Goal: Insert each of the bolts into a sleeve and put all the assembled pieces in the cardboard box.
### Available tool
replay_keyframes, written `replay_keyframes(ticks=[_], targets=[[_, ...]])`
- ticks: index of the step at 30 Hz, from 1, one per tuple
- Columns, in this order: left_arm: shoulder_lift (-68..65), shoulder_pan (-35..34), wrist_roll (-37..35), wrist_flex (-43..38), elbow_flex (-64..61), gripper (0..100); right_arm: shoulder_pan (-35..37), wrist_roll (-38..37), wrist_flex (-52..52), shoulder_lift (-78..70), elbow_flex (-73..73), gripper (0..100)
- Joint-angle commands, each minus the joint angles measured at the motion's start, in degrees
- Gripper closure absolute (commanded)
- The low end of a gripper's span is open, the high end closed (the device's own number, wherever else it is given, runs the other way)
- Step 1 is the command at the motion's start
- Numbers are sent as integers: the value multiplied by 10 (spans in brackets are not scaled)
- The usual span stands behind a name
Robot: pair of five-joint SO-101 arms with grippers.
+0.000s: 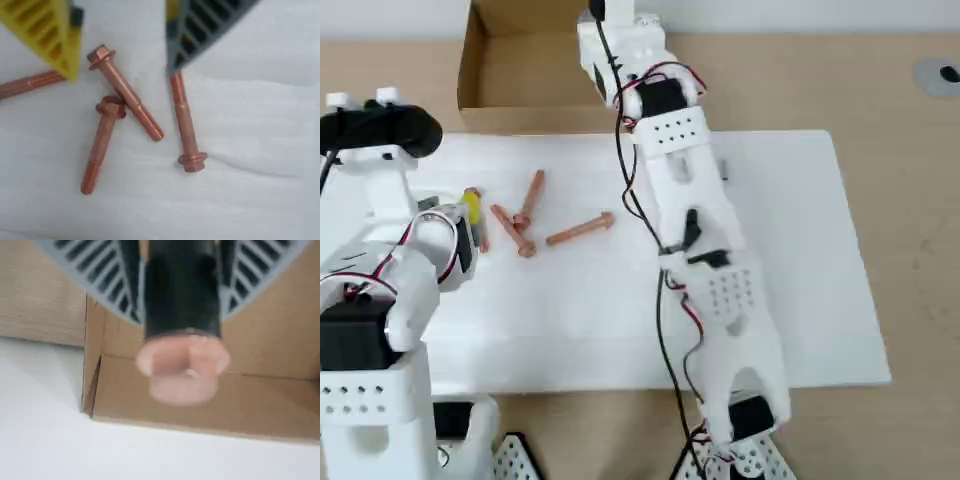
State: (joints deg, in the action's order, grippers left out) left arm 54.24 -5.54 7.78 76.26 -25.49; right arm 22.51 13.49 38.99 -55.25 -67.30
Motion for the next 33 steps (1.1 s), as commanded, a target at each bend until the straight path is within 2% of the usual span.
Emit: replay_keyframes(ticks=[1,8,14,21,28,33], targets=[[0,-6,-1,-22,-11,871,-12,3,-16,-86,-150,989],[0,-6,-1,-20,-22,871,-15,5,-18,-232,-284,989],[0,-7,-1,-18,-23,871,-24,3,-69,-270,-275,988],[0,-7,-1,6,-23,871,-27,2,-65,-293,-276,987],[0,-7,-1,9,-23,871,-26,-66,-65,-313,-277,986],[0,-7,-1,9,-23,871,-27,-71,-65,-312,-280,966]])
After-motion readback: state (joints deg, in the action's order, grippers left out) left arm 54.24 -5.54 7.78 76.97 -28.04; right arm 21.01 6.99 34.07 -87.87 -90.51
